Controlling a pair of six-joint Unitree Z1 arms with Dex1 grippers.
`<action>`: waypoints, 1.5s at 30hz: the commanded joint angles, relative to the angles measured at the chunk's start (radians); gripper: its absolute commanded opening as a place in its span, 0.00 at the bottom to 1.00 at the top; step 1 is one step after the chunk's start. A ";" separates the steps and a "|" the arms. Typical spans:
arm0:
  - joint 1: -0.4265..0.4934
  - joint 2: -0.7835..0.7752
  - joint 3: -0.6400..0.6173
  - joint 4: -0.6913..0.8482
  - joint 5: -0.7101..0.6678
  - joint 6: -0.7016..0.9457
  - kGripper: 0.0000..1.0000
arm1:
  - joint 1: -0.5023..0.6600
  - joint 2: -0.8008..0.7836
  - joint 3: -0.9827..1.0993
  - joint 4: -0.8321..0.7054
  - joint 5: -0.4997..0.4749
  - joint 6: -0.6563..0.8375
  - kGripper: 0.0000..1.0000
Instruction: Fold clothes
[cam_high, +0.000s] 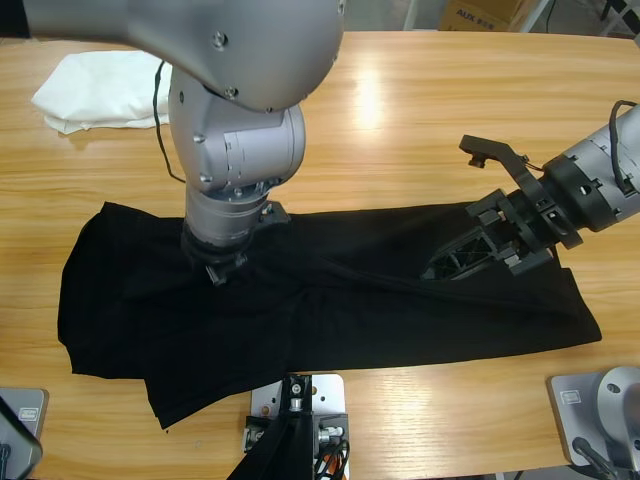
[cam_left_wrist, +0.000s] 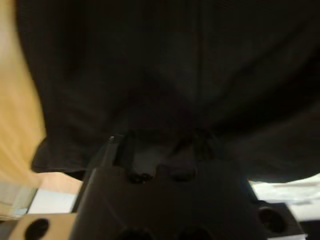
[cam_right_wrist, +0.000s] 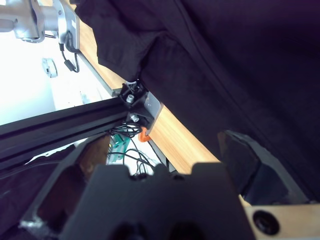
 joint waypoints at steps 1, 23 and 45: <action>0.028 -0.195 0.075 -0.081 0.026 -0.150 0.91 | 0.008 -0.068 0.034 -0.044 0.002 0.001 0.43; 0.059 -0.535 0.834 -0.851 0.007 -0.488 0.92 | 0.274 0.118 0.282 -0.829 -0.307 0.551 0.00; 0.059 -0.557 0.935 -0.920 0.002 -0.490 0.92 | 0.353 0.336 0.176 -0.980 -0.200 0.634 0.00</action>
